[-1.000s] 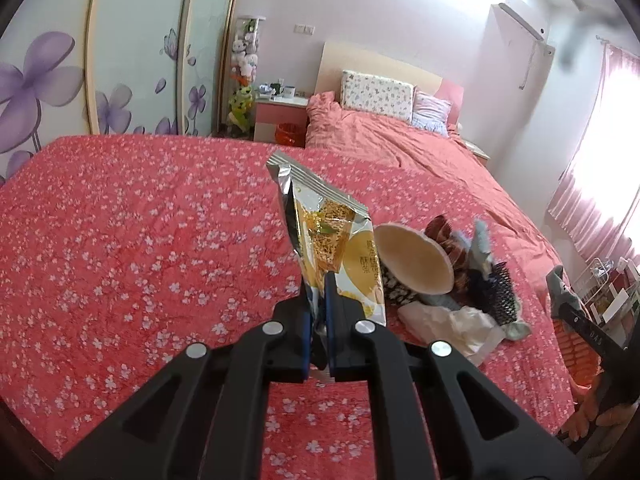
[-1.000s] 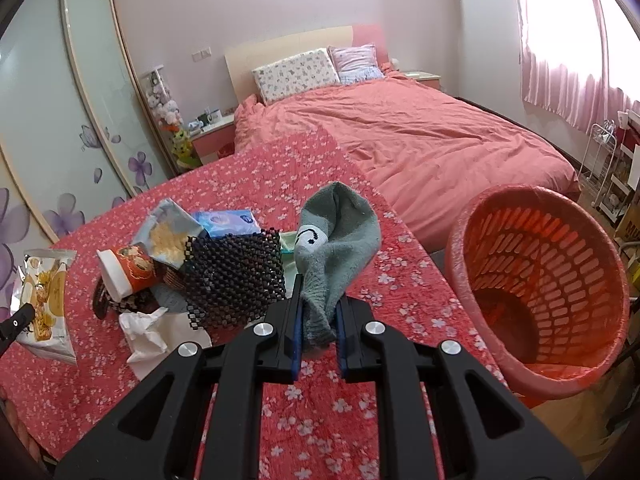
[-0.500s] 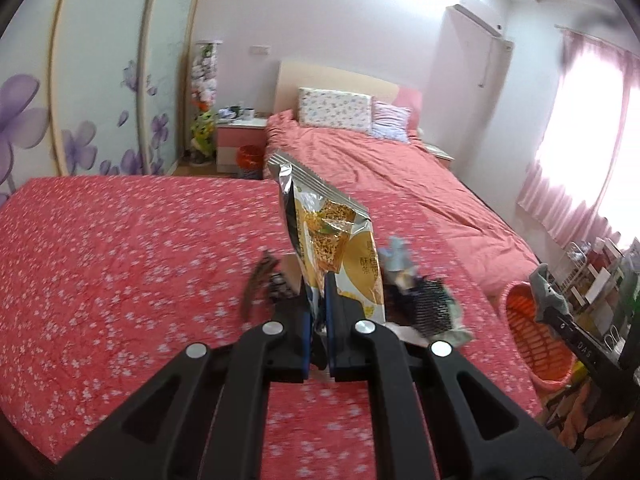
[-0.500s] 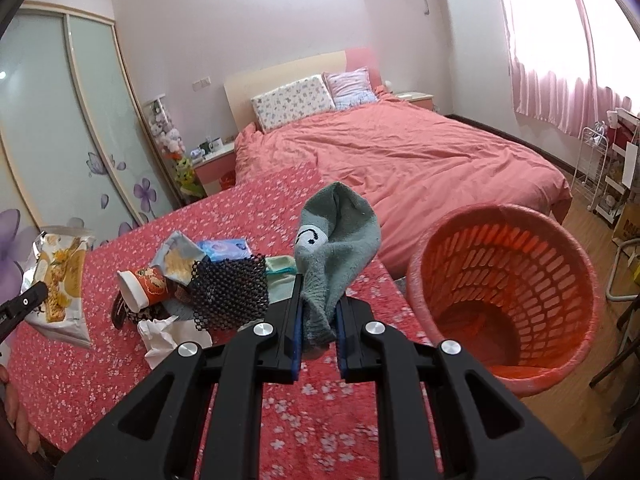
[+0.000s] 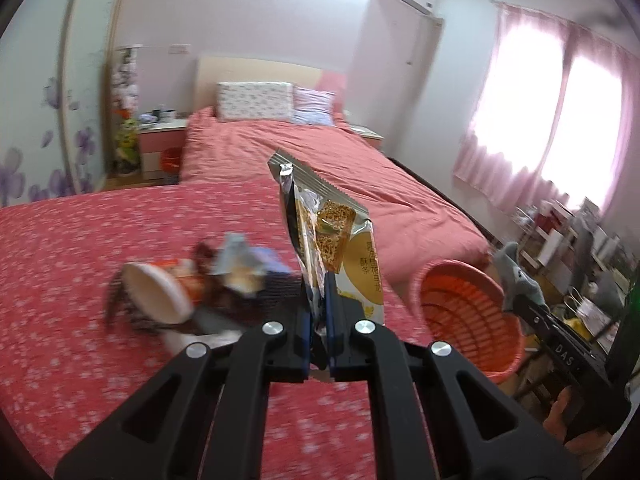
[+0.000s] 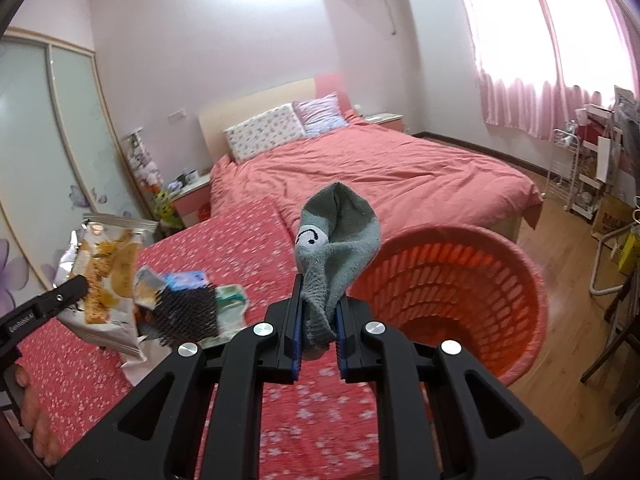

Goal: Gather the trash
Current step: 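Carry the snack bag and grey sock in both grippers to the orange basket, then open both grippers over the orange basket to drop the bag and sock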

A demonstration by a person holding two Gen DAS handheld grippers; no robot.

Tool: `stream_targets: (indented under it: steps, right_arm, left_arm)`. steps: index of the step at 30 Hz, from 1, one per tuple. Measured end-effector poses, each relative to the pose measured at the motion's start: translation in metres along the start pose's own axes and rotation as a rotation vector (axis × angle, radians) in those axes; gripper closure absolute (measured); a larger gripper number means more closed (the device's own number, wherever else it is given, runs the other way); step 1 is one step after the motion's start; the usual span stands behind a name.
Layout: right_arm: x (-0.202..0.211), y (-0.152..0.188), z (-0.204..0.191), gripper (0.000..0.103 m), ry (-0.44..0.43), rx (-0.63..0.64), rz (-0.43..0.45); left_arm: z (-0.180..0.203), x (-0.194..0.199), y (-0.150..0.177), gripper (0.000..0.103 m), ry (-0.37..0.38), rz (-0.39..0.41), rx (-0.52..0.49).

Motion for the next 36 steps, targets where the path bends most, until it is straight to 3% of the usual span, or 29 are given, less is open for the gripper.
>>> stream_targets:
  steps: [11,24,26,28,33,36]
  right_arm:
    - [-0.011,-0.003,0.059,0.090,0.060,-0.074,0.023]
    - [-0.035,-0.005,0.114,0.090,0.118,-0.168,0.008]
    - [-0.039,-0.004,0.116,0.089,0.118,-0.179,-0.002]
    - [-0.043,-0.002,0.117,0.084,0.118,-0.185,-0.013]
    - [-0.046,0.001,0.117,0.065,0.119,-0.179,-0.043]
    - [-0.042,0.003,0.115,0.064,0.125,-0.172,-0.046]
  left_arm:
    - [0.091,-0.068,0.008,0.096,0.166,-0.081,-0.078]
    - [0.168,-0.141,0.025,0.094,0.276,-0.169,-0.158]
    - [0.172,-0.151,0.028,0.073,0.275,-0.186,-0.160]
    - [0.173,-0.157,0.033,0.058,0.254,-0.191,-0.161]
    - [0.164,-0.166,0.036,0.056,0.220,-0.219,-0.151]
    - [0.150,-0.162,0.037,0.053,0.189,-0.212,-0.144]
Point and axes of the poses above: each gripper's, at about its wrist camera, not at the fingertips, and x roughly against the way its jaws point, z to its right, y to its underside, the point moved 2 cm from there along -x, roughly the way its jaws point, and after that the axes turned 2 degrees about z, right-handed, at the moved point
